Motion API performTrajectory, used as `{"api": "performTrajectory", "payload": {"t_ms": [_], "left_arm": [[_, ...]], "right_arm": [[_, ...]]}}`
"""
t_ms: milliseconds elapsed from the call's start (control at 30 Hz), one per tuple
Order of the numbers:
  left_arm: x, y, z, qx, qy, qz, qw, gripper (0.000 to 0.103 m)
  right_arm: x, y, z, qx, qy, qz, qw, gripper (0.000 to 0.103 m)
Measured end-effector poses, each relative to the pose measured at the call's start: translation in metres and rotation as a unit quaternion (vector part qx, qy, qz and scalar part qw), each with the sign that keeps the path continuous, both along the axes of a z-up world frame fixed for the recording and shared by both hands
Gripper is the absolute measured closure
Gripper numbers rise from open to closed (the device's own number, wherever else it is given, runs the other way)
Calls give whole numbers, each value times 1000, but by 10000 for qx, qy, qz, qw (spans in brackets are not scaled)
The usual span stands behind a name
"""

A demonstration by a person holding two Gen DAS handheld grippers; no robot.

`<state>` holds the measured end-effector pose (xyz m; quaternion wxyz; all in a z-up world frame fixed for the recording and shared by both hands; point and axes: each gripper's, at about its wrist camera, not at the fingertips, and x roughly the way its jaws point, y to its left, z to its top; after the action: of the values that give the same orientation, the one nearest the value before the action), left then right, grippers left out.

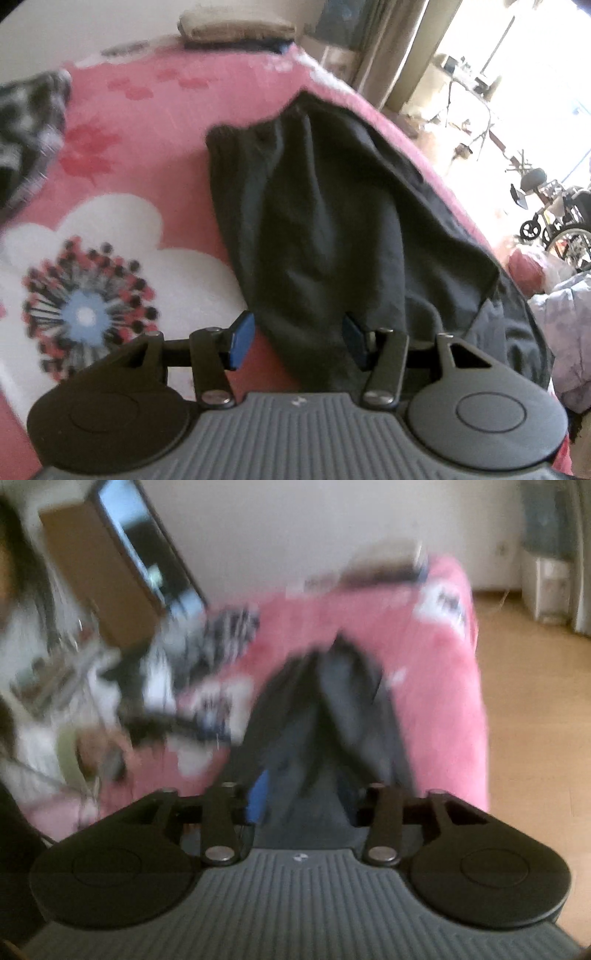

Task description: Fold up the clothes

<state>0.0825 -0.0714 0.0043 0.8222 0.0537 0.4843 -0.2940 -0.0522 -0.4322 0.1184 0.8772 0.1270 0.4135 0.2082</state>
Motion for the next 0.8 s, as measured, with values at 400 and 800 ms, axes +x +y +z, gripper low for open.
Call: {"api": "performTrajectory", "payload": {"t_ms": [400,800], "left_arm": [[-38,39,3,204,174,485,9985,48],[-45,33,-11,173,421,431,9980,48]], "right_arm": [[34,154,-78,-1316,78,389,9905,59],[40,179,-100,-1869,-147,258,9819,59]]}}
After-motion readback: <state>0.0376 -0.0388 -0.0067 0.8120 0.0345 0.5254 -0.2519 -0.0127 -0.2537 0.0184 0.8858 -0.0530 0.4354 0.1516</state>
